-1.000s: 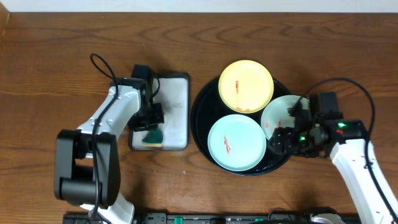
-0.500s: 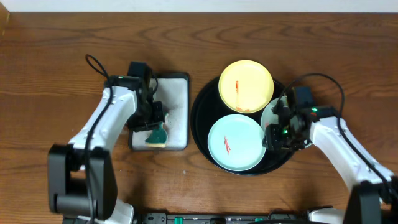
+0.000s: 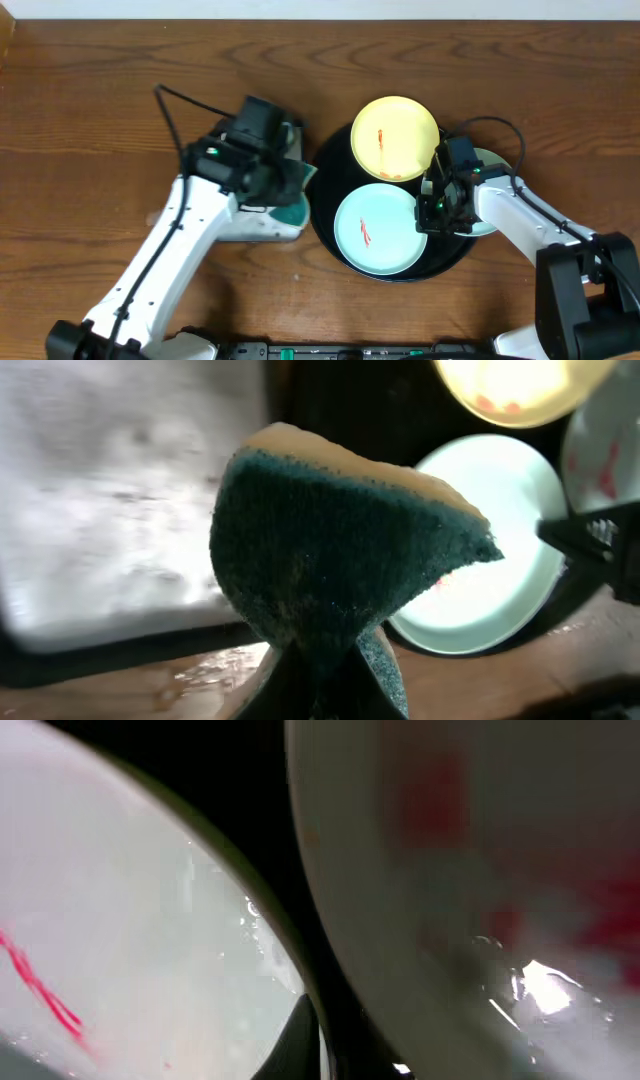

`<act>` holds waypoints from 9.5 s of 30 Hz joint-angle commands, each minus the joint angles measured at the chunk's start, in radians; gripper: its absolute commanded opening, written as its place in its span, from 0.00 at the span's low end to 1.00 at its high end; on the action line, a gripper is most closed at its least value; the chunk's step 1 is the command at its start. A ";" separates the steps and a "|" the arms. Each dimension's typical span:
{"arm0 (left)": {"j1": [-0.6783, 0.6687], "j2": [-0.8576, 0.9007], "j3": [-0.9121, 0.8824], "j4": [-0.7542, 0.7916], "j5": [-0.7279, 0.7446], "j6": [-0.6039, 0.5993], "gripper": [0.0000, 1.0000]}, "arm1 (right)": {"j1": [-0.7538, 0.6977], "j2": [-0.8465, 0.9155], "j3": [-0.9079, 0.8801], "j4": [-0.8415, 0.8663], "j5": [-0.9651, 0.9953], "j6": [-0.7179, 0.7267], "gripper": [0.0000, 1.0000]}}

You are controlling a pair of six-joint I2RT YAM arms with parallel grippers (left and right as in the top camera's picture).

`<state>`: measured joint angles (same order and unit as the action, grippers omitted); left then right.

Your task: Clean dirty plates on tray and stack at the side

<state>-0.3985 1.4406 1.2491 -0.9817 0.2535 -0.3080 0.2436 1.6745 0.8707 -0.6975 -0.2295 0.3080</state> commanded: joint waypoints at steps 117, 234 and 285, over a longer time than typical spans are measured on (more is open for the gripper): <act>-0.335 0.565 0.077 0.307 0.020 -0.261 0.07 | 0.007 0.013 -0.003 0.000 0.098 0.169 0.01; 0.185 -0.268 0.053 0.002 -0.210 -0.003 0.85 | 0.799 -0.532 0.014 0.108 1.357 -0.460 0.01; 0.185 -0.268 0.053 0.002 -0.210 -0.003 0.85 | 0.452 -0.566 0.068 0.096 0.732 -0.040 0.01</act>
<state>-0.2131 1.1713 1.2789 -0.9771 0.0460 -0.3145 0.7975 1.1385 0.8791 -0.6006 0.7170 0.0803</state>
